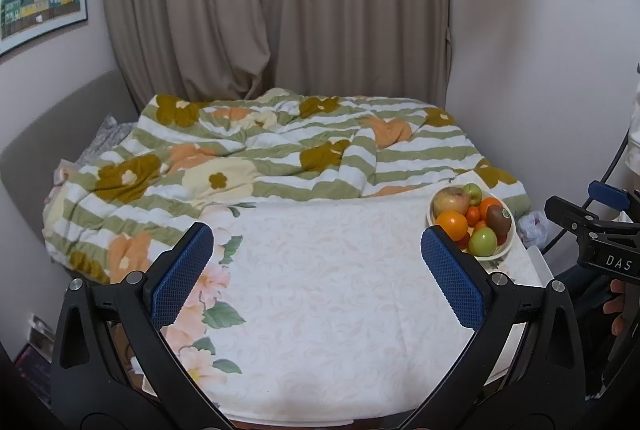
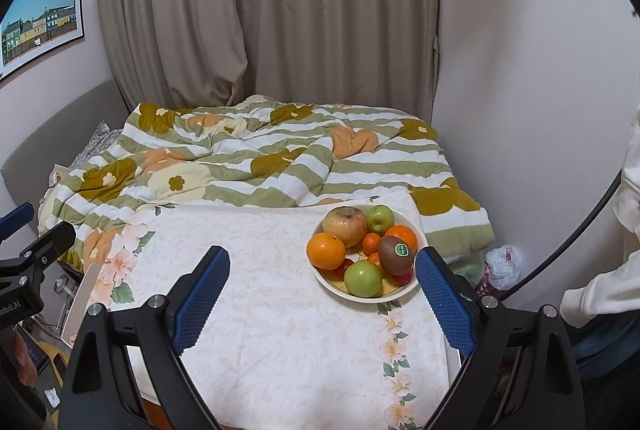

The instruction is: Organize fruits

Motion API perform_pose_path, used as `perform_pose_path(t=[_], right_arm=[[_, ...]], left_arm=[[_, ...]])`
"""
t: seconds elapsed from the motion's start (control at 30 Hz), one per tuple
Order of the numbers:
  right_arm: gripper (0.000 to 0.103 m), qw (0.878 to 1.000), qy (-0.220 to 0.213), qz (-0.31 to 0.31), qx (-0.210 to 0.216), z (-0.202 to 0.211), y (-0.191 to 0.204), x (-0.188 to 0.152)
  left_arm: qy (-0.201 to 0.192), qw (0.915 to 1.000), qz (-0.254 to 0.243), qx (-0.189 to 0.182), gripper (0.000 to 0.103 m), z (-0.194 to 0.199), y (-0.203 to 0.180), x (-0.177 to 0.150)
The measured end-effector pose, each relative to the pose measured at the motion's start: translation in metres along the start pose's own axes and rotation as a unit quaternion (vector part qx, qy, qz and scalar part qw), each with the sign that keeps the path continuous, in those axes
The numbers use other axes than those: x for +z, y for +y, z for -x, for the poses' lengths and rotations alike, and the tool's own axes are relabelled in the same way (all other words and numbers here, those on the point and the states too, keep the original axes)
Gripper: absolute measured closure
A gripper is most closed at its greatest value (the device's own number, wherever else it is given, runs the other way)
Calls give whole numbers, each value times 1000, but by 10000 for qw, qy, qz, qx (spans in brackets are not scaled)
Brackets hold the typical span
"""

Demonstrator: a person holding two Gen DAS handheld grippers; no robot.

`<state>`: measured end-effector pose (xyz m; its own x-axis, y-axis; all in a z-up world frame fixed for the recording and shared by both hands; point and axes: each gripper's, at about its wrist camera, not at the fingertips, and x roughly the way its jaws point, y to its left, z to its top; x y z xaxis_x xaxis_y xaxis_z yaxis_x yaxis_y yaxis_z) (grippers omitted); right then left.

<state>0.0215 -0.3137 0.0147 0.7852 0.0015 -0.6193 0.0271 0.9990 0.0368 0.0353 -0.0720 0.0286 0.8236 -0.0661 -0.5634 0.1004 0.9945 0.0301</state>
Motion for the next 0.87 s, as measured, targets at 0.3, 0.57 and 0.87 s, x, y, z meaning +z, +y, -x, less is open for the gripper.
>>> perform_pose_path(t=[0.3,0.57,0.87], right_arm=[[10,10000,6,4,-7,-2,-2,0],[10,10000,1,0,-9,-4,-3,1],[10,10000,21,1,4,-4,-2,2]], left_arm=[[5,10000,19,-23,0,-2,0,-1],[-48,9999,98,-46,0,-7,1,-2],[32,9999,139,23,0,-16,6,-3]])
